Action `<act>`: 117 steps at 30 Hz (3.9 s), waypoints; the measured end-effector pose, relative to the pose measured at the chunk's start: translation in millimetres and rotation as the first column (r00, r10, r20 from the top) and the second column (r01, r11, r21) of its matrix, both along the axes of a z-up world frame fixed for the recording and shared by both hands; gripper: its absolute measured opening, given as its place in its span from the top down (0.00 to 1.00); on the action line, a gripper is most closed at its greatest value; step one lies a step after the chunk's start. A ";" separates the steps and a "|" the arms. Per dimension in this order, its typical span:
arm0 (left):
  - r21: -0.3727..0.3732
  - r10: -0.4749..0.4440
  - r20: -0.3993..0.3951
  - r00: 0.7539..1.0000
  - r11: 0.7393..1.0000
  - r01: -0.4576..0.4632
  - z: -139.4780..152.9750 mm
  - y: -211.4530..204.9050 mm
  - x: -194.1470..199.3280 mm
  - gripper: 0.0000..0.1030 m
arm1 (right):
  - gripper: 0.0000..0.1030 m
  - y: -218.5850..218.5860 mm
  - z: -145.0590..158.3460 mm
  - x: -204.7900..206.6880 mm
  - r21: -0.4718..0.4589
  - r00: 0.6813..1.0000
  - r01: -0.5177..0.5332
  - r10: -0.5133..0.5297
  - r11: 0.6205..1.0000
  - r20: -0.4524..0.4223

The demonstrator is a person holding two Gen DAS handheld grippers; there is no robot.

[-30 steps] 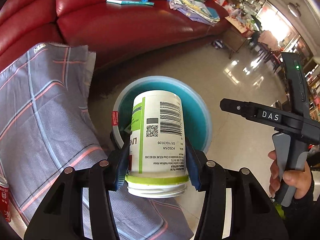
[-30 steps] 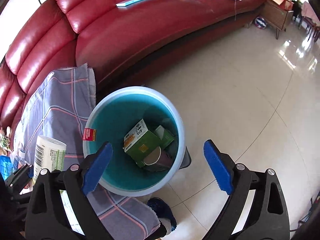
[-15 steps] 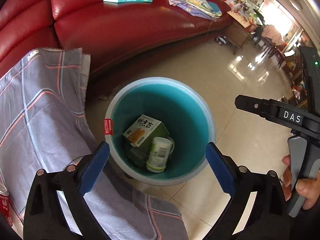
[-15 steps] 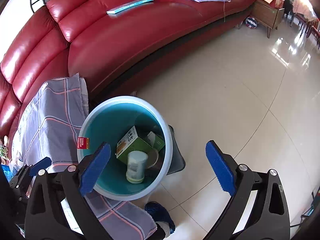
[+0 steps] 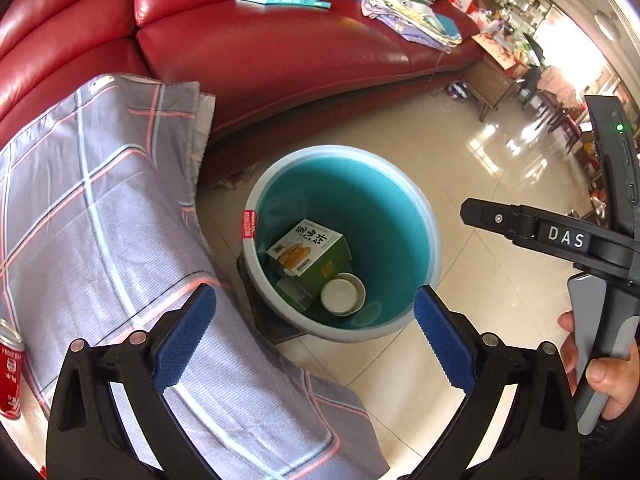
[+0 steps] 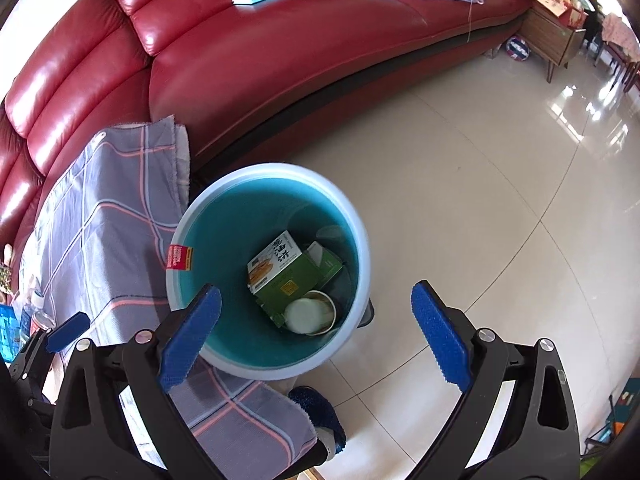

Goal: Collect trash
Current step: 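Move both tools back over the table toward the can and bottle, then grasp the red Coca-Cola can with the right tool while the left tool grasps the clear water bottle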

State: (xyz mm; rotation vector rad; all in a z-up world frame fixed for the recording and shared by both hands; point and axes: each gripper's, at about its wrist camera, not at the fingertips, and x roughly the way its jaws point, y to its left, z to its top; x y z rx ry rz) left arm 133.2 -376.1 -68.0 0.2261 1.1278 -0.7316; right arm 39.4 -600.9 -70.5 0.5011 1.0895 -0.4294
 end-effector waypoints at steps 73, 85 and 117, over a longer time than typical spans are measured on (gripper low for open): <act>-0.034 0.451 0.153 0.879 0.891 -0.452 54.1 418.8 17.3 0.04 | 0.50 411.8 -24.4 175.8 0.288 0.878 -0.465 0.479 0.837 0.024; 0.091 0.237 0.169 0.957 0.963 -0.255 48.6 338.6 75.8 0.04 | 0.50 322.8 -16.9 154.6 0.233 0.916 -0.390 0.402 0.891 -0.001; 0.201 0.081 0.042 0.996 0.976 -0.088 -21.1 278.0 80.9 0.32 | 0.50 267.0 -21.8 129.3 0.227 0.923 -0.377 0.384 0.898 0.017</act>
